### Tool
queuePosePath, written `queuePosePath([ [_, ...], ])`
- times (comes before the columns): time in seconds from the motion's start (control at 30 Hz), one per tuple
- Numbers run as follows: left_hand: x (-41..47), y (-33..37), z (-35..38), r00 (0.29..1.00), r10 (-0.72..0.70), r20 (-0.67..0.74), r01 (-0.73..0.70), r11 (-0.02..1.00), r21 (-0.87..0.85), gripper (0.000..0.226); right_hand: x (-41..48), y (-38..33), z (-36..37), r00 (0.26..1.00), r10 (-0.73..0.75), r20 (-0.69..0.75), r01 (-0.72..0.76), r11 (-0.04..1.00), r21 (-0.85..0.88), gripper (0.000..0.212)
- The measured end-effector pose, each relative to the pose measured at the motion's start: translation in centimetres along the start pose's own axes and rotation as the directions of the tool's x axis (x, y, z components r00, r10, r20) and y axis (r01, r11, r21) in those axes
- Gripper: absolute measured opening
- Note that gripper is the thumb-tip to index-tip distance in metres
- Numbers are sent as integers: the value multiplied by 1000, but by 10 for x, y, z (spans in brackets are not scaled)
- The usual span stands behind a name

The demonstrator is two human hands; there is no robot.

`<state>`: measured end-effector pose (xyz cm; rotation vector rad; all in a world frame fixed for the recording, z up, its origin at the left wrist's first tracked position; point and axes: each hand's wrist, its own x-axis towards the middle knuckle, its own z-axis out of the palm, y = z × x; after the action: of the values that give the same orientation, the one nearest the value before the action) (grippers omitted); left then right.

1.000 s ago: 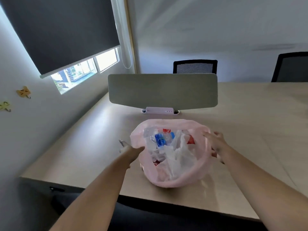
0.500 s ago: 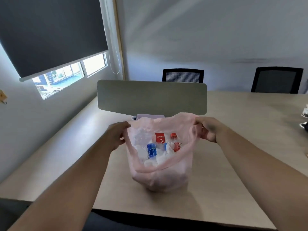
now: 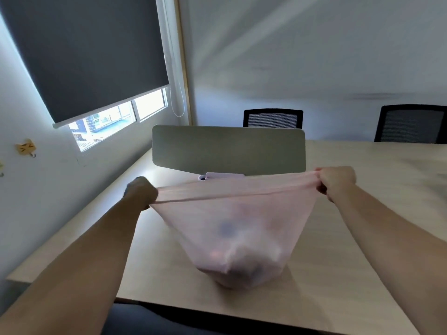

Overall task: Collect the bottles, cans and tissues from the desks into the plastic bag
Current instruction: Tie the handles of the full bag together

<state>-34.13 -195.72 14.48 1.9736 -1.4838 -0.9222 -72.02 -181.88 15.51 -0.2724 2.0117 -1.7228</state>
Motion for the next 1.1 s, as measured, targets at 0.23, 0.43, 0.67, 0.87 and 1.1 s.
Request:
queuePosePath([
  [0.23, 0, -7, 0, 948, -27, 317, 204, 815, -542, 23, -1, 5, -3, 970, 148, 191, -171, 980, 107, 22],
  [0.43, 0, 22, -12, 989, 39, 144, 23, 913, -408, 24, 12, -16, -4, 990, -27, 137, 42, 994, -101, 31],
  [0.67, 8, 7, -18, 999, -20, 36, 21, 999, -46, 25, 32, -3, -15, 964, -213, -157, 118, 877, -466, 19],
  [0.87, -2, 13, -22, 982, 76, 171, -19, 950, -313, 20, -22, -30, 0, 843, -538, 4, 415, 645, -642, 36],
  [1.1, -12, 14, -21, 962, 167, 218, -57, 897, -439, 19, -109, 7, 84, 387, -207, 899, 921, 36, -389, 120],
])
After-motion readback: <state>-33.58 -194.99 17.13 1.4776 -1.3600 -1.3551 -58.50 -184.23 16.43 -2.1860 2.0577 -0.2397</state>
